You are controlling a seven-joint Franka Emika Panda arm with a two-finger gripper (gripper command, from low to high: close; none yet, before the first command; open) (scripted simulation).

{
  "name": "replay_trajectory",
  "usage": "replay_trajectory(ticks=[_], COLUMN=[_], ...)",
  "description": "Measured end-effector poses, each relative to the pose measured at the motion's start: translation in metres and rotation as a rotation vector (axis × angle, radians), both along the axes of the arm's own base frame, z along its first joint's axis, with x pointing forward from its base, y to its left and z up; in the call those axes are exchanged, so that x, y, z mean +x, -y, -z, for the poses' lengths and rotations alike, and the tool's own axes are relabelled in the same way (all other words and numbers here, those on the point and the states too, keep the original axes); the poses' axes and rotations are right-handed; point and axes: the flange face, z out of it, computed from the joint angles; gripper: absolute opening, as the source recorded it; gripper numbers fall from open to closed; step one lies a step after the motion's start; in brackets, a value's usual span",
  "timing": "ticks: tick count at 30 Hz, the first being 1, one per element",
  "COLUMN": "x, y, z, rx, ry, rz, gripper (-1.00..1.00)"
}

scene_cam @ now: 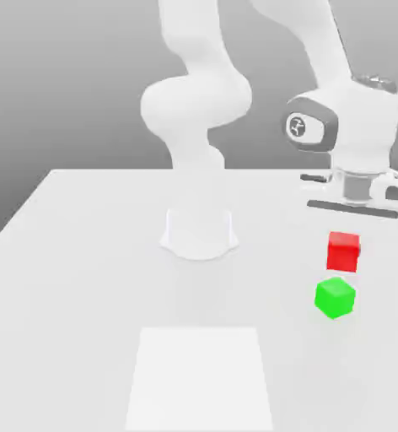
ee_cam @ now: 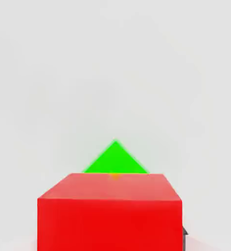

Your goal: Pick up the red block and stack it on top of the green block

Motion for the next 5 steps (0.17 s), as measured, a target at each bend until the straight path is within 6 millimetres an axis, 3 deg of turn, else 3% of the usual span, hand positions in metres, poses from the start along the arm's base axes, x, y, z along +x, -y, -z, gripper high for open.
replay_trajectory(ticks=[2, 3, 5], x=[-0.001, -0.001, -0.001], y=[0.001, 0.001, 0.001], z=[0.018, 0.025, 0.025], rx=[0.0, 0.0, 0.0], ry=[0.0, 0.0, 0.0], rz=[-0.002, -0.002, 0.0], gripper=[-1.0, 1.0, 1.0])
